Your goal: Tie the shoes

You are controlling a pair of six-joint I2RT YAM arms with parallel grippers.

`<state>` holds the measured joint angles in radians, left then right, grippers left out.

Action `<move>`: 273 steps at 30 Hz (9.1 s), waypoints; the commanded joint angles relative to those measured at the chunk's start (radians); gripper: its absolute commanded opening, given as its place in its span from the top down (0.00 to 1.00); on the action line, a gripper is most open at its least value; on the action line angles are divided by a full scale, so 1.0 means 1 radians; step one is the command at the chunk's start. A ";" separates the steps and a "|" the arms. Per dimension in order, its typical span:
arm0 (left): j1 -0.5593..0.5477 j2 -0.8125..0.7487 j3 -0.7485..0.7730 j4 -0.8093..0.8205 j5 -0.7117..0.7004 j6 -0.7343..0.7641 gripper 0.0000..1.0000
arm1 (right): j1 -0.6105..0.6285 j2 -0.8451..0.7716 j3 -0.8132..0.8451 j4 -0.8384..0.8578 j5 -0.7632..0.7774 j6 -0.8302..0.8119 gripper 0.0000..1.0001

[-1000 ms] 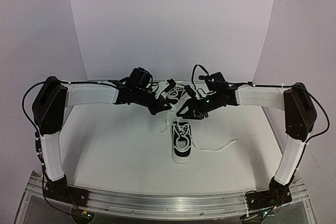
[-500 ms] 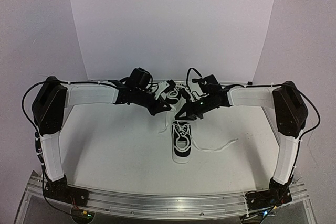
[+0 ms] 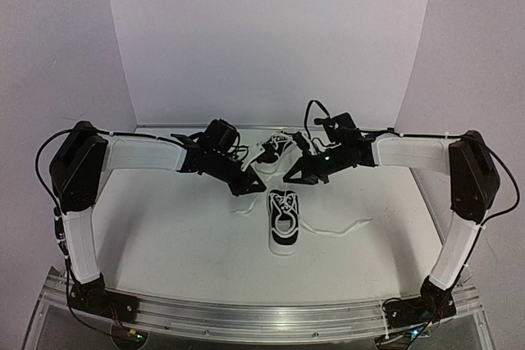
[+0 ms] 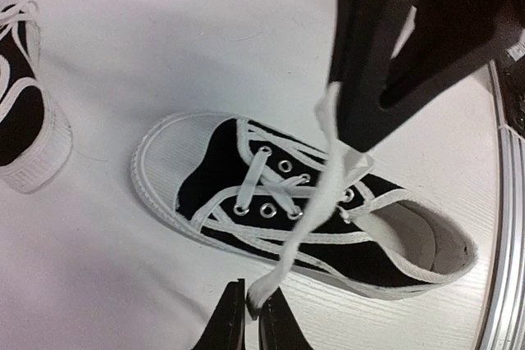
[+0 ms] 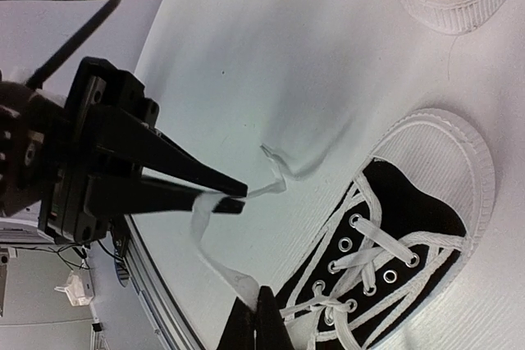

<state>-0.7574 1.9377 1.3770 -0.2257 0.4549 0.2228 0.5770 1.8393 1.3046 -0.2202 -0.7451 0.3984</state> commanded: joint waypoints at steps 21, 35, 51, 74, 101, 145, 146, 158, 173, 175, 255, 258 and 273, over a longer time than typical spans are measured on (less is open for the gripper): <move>-0.031 0.011 0.000 0.182 0.089 -0.055 0.76 | -0.010 -0.095 -0.039 0.035 0.043 0.039 0.90; 0.032 0.105 0.088 0.048 -0.132 -0.096 0.64 | -0.010 -0.094 -0.050 0.029 0.054 0.060 0.82; 0.033 0.338 0.325 -0.049 -0.157 -0.055 0.63 | -0.029 -0.117 -0.055 0.003 0.076 0.074 0.66; 0.020 0.080 0.180 0.041 -0.035 -0.037 1.00 | -0.040 0.011 0.041 -0.031 0.022 0.033 0.55; 0.018 0.042 0.142 0.077 -0.002 -0.031 1.00 | -0.041 0.145 0.147 -0.061 0.123 0.013 0.64; -0.061 -0.019 -0.006 0.122 0.049 -0.035 0.50 | -0.056 -0.014 0.078 -0.096 0.027 -0.013 1.00; -0.059 -0.023 -0.007 0.132 0.046 -0.046 0.48 | -0.056 -0.015 0.077 -0.094 0.027 -0.013 1.00; -0.064 0.056 0.085 0.209 0.039 -0.108 0.29 | -0.049 -0.017 0.077 -0.096 0.037 -0.003 1.00; -0.103 0.158 0.141 0.177 0.028 -0.101 0.63 | -0.049 -0.014 0.080 -0.096 0.050 0.010 1.00; -0.109 0.164 0.140 0.179 0.021 -0.101 0.65 | -0.048 -0.015 0.081 -0.097 0.054 0.011 1.00; -0.135 0.088 0.087 0.214 -0.105 -0.077 0.94 | 0.021 0.006 -0.005 0.015 0.060 0.199 1.00; -0.135 0.095 0.084 0.212 -0.094 -0.078 1.00 | 0.019 -0.002 -0.004 0.013 0.063 0.207 0.94; -0.136 0.083 0.064 0.221 -0.064 -0.069 1.00 | -0.057 -0.332 -0.250 -0.313 0.380 0.370 0.43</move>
<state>-0.8894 2.0525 1.4429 -0.0428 0.3696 0.1388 0.5228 1.6015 1.1126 -0.3525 -0.5334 0.6966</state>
